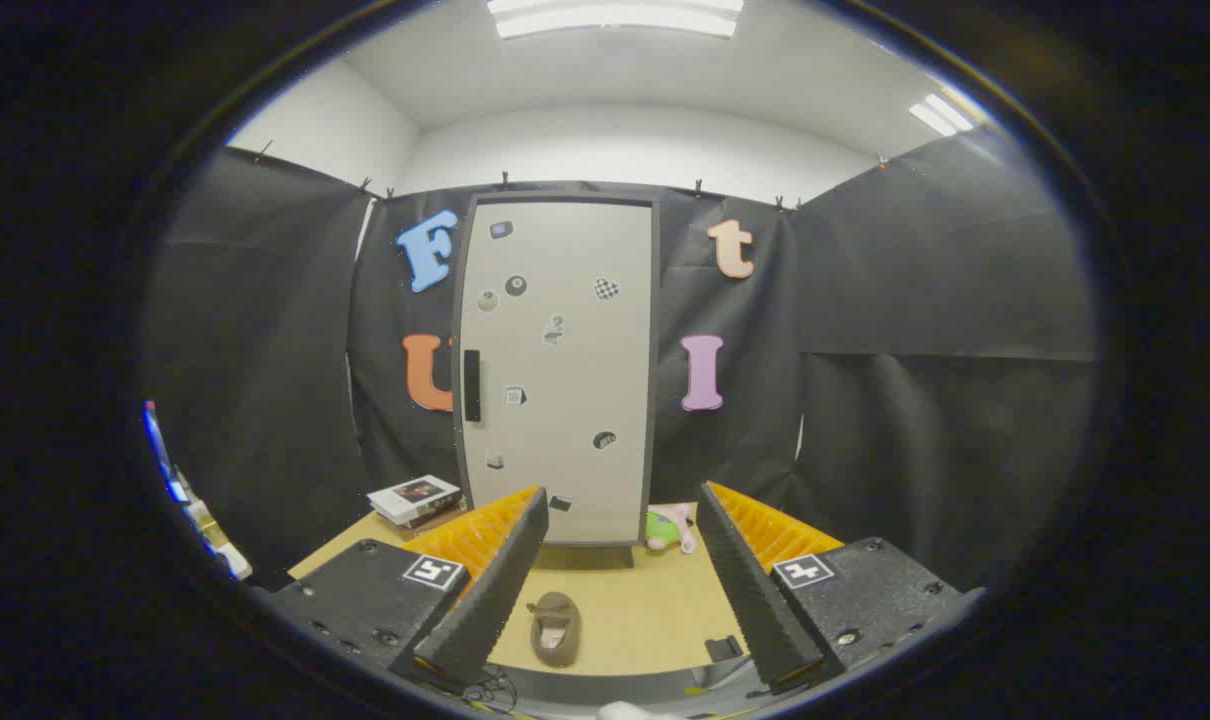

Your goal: Open the shoe cabinet door, grab the shoes and put them into the shoe cabinet, then close the shoe cabinet door.

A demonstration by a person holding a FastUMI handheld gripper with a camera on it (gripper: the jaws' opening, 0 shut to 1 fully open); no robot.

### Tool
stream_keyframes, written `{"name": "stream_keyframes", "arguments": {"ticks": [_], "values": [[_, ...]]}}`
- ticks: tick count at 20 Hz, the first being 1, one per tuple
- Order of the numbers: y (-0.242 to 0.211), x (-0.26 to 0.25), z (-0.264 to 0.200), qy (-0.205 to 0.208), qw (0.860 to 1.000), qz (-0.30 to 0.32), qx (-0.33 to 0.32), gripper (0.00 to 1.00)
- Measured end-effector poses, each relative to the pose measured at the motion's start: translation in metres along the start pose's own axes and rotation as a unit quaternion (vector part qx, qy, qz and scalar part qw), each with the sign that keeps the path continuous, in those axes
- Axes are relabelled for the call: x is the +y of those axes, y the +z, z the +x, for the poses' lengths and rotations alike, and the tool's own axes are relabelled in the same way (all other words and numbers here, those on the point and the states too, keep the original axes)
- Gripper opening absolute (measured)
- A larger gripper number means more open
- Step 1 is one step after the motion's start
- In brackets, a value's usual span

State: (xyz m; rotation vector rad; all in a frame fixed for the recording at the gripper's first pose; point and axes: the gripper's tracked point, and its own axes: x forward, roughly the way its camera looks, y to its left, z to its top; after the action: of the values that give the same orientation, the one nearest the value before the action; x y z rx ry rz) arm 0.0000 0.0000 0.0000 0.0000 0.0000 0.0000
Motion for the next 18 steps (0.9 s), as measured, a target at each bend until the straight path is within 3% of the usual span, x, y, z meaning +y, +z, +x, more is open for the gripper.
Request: {"name": "stream_keyframes", "arguments": {"ticks": [18], "values": [[-0.0067,-0.0050,-0.0032,-0.024,1.000,-0.012,0.009,0.98]]}}
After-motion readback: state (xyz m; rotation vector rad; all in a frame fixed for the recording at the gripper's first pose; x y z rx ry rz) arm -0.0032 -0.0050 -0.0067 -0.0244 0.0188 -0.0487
